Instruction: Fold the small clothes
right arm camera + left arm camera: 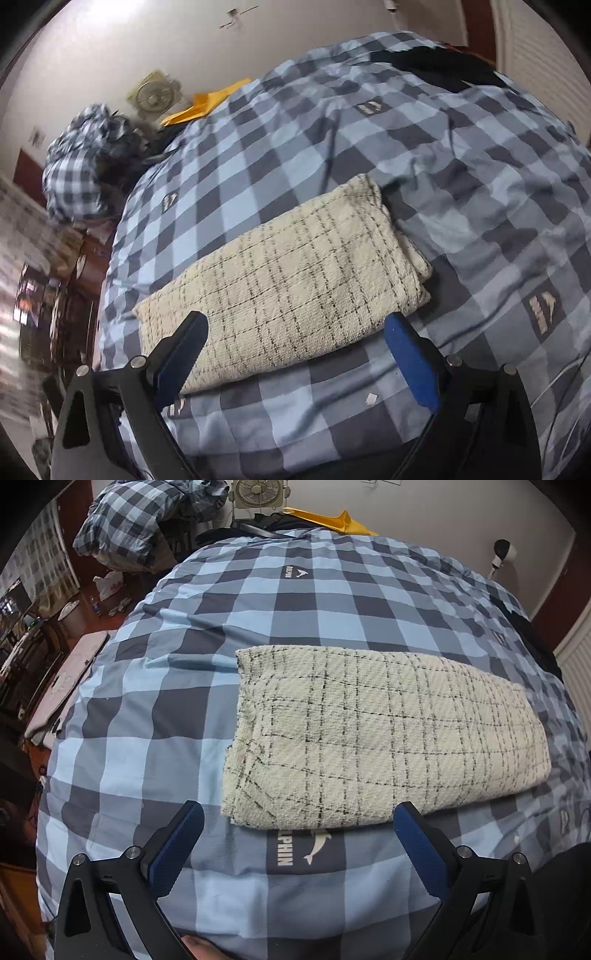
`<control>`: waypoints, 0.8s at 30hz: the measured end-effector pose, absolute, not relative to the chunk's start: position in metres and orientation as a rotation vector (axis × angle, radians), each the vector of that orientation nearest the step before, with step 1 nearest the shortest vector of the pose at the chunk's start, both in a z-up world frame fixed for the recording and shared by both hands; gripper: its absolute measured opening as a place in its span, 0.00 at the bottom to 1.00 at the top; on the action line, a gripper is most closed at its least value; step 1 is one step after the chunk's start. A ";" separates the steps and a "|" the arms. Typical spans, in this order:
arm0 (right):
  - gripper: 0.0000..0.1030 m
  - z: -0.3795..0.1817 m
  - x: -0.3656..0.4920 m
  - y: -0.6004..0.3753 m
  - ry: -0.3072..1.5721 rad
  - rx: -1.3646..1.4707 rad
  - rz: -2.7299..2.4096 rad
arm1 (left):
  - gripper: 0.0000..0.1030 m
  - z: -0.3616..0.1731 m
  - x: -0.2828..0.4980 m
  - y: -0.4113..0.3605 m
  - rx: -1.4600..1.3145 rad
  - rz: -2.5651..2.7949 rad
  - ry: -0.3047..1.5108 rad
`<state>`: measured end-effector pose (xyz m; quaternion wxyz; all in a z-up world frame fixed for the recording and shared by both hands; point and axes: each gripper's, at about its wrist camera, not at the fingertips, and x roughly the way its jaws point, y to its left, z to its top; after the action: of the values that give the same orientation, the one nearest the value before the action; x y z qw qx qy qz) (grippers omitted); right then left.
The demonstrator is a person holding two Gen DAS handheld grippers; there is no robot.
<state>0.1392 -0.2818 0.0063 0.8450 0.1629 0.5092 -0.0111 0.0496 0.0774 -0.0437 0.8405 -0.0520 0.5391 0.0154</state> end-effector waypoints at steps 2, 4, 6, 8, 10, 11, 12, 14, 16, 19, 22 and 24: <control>0.92 -0.006 0.151 -0.293 1.174 0.319 -0.093 | 1.00 -0.045 0.051 0.078 -0.102 0.049 1.147; 0.92 -0.023 0.159 -0.308 1.247 0.332 -0.160 | 1.00 -0.047 0.053 0.080 -0.102 0.057 1.152; 0.91 -0.049 0.168 -0.325 1.312 0.366 -0.223 | 1.00 -0.045 0.055 0.082 -0.135 0.044 1.140; 0.91 -0.077 0.176 -0.338 1.362 0.383 -0.296 | 1.00 -0.042 0.057 0.085 -0.183 0.024 1.129; 0.91 -0.097 0.178 -0.347 1.406 0.451 -0.324 | 1.00 -0.043 0.058 0.087 -0.211 0.024 1.131; 0.91 -0.106 0.180 -0.352 1.425 0.518 -0.321 | 1.00 -0.045 0.059 0.089 -0.223 0.028 1.141; 0.91 -0.115 0.180 -0.358 1.413 0.618 -0.300 | 1.00 -0.048 0.060 0.090 -0.229 0.029 1.155; 0.91 -0.128 0.183 -0.365 1.406 0.700 -0.336 | 1.00 -0.052 0.062 0.092 -0.245 0.024 1.177; 0.91 -0.136 0.188 -0.366 1.380 0.740 -0.327 | 1.00 -0.054 0.063 0.092 -0.258 0.022 1.185; 0.91 -0.150 0.198 -0.361 1.398 0.761 -0.281 | 1.00 -0.053 0.063 0.092 -0.254 0.025 1.180; 0.86 -0.161 0.208 -0.357 1.412 0.806 -0.217 | 1.00 -0.052 0.064 0.092 -0.243 0.029 1.180; 0.77 -0.167 0.213 -0.357 1.419 0.823 -0.190 | 1.00 -0.053 0.064 0.092 -0.247 0.032 1.182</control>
<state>0.2128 -0.3570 -0.1672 0.6782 0.3664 0.6314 -0.0845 0.0643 0.0924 -0.0530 0.8232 -0.1160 0.5556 0.0148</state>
